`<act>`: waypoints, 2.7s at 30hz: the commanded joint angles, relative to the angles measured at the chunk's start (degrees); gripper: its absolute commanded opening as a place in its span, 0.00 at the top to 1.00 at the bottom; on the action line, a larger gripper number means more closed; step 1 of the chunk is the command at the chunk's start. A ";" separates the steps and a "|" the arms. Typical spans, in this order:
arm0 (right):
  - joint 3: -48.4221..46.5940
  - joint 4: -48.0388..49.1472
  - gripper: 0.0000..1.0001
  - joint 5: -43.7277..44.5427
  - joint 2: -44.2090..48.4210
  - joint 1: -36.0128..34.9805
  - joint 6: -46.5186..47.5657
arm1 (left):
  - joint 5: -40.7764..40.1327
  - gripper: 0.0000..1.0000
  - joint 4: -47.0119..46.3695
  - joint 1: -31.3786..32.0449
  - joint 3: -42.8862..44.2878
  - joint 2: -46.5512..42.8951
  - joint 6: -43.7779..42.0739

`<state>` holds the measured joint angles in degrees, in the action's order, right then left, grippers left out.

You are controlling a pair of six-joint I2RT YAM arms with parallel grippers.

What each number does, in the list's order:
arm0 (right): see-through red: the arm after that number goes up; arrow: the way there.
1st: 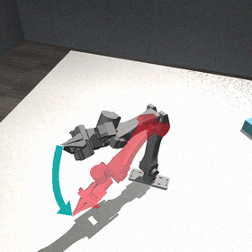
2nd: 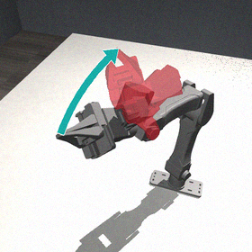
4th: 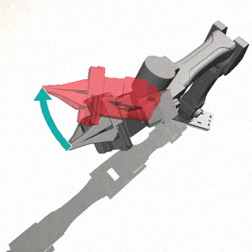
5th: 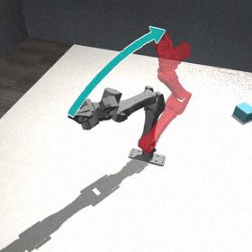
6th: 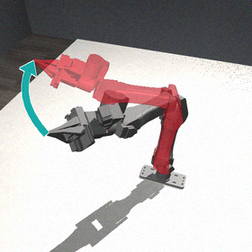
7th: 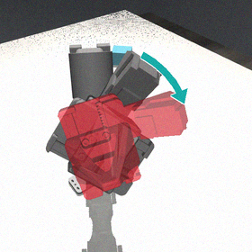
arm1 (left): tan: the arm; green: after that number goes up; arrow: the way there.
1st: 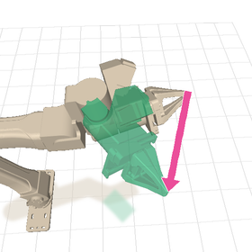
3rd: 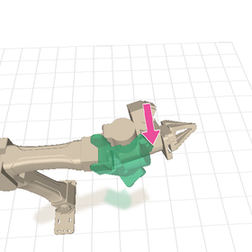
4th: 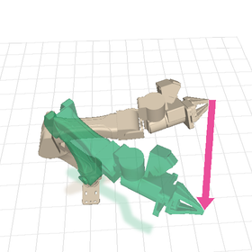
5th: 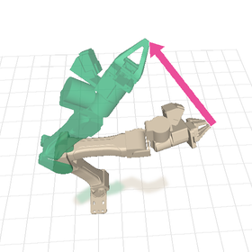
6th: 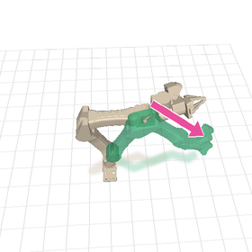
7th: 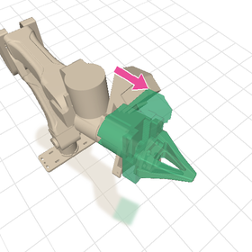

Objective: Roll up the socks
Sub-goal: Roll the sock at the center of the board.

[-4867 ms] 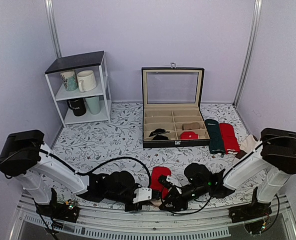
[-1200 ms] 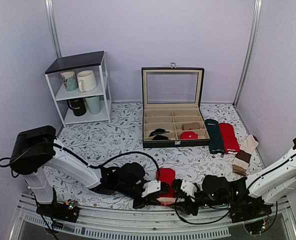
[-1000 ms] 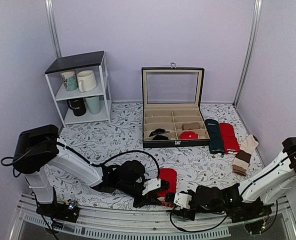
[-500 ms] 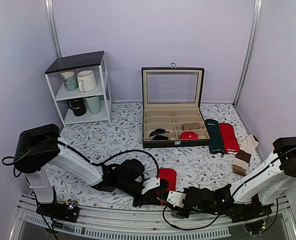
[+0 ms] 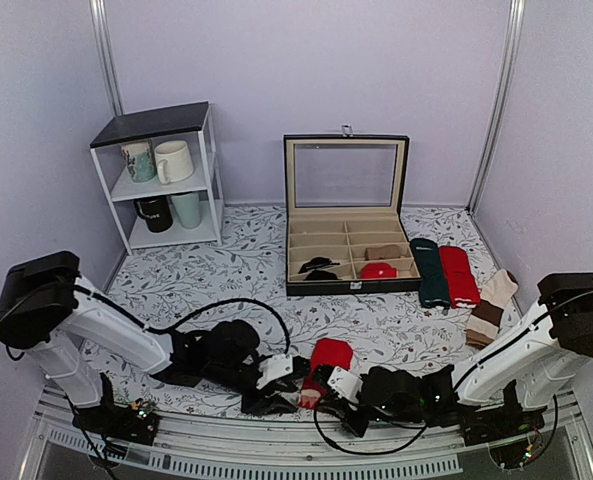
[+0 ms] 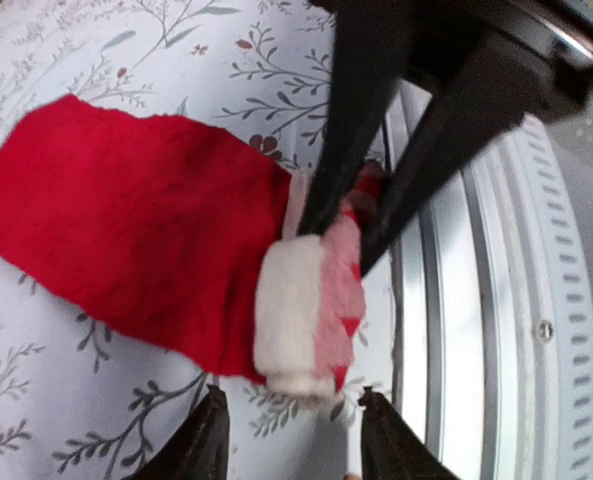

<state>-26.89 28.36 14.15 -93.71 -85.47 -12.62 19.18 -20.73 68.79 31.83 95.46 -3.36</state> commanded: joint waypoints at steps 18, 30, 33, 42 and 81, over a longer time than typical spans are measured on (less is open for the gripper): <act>2.41 -8.66 0.94 -31.77 -10.75 12.87 -12.85 | -10.99 0.24 -6.64 5.93 -2.21 -4.57 -18.77; 2.85 -8.69 0.94 -33.35 -11.50 14.48 -12.61 | -15.09 0.33 -3.84 6.64 -0.99 -0.93 -16.25; 2.97 -8.68 0.94 -33.55 -11.53 14.62 -12.44 | -15.55 0.39 -3.47 6.70 -1.04 -0.56 -15.01; 2.34 -8.45 0.93 -34.27 -12.66 14.98 -12.16 | -12.94 0.84 -4.43 6.70 -1.25 -0.97 -12.56; 8.66 23.11 0.52 -24.58 -2.18 12.37 18.71 | -0.55 1.00 -1.87 -1.13 -1.69 8.46 6.01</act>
<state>-16.05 51.86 -8.58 -93.14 -72.75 6.48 19.07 -30.87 68.29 32.58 101.65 1.93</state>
